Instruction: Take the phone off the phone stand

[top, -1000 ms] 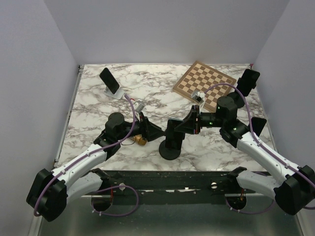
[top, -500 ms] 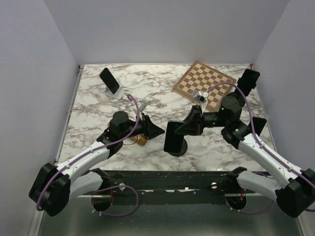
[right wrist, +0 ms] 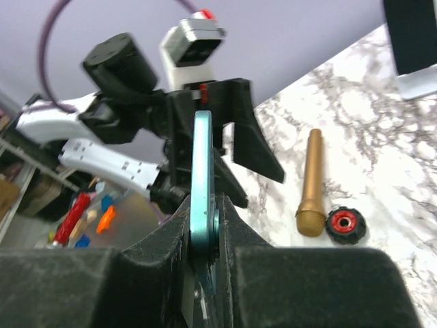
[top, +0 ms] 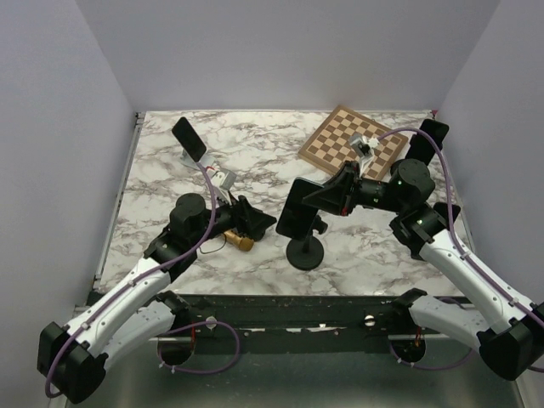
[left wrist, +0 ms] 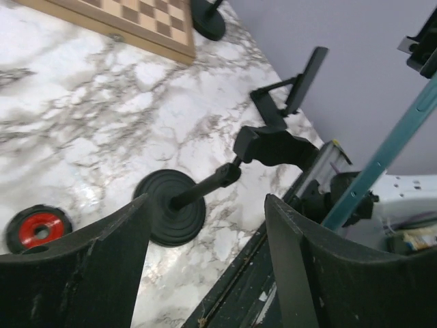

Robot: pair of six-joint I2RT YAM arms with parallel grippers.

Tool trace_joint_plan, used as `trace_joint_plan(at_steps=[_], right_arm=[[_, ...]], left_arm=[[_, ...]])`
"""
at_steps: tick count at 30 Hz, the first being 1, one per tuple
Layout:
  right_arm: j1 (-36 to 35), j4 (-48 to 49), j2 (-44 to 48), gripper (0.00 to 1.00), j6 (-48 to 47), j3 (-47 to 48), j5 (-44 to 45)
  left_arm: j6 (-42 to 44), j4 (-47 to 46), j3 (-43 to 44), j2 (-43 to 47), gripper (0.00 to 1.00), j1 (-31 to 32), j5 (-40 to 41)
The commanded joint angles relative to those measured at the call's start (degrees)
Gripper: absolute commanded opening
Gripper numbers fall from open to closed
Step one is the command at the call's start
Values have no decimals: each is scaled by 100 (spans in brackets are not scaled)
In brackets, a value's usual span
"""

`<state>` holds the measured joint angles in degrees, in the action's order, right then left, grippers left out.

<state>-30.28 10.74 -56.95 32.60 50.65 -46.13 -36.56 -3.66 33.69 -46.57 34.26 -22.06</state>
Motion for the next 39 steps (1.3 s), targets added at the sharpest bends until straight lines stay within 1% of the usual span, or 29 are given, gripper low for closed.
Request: trace_joint_plan(at_steps=[1, 3, 6, 7, 9, 13, 17, 20, 23, 26, 33, 39], right_arm=[[-21, -599, -196, 1, 10, 549, 1112], [-20, -1042, -473, 1, -120, 862, 1448], [-21, -1648, -884, 1, -228, 1331, 2037], [-25, -1812, -1029, 1, -242, 1514, 2235], [-30, -2191, -1396, 1, -279, 1938, 2511], [-34, -2580, -2066, 1, -216, 2543, 2885], [-93, -2630, -2626, 1, -144, 2885, 2973], [-180, -2714, -3043, 1, -205, 3207, 3127], [-265, -2851, -3517, 1, -336, 3646, 3286], [-317, -2957, -4045, 1, -417, 4076, 3297], [-407, -3434, -5529, 1, -697, 5335, 3480], [-408, -3642, -6497, 1, -784, 6145, 3323]], left_arm=[[425, 1764, 920, 404, 76, 19, 1522], [680, 2192, 1410, 466, 78, 19, 2010], [1045, 2679, 2164, 526, 80, 19, 2979], [1150, 2750, 2369, 526, 82, 17, 3270], [1396, 2777, 2790, 480, 85, 17, 3595], [1718, 2696, 3608, 300, 87, 19, 3840], [2087, 2372, 3992, 142, 89, 19, 3854], [2447, 2015, 3874, 101, 89, 16, 4029], [2762, 1804, 3502, 118, 89, 6, 4305], [3042, 1713, 3141, 152, 89, -8, 4374], [3181, 1280, 2668, 428, 89, -16, 4550], [3356, 1142, 2544, 291, 89, -41, 4815]])
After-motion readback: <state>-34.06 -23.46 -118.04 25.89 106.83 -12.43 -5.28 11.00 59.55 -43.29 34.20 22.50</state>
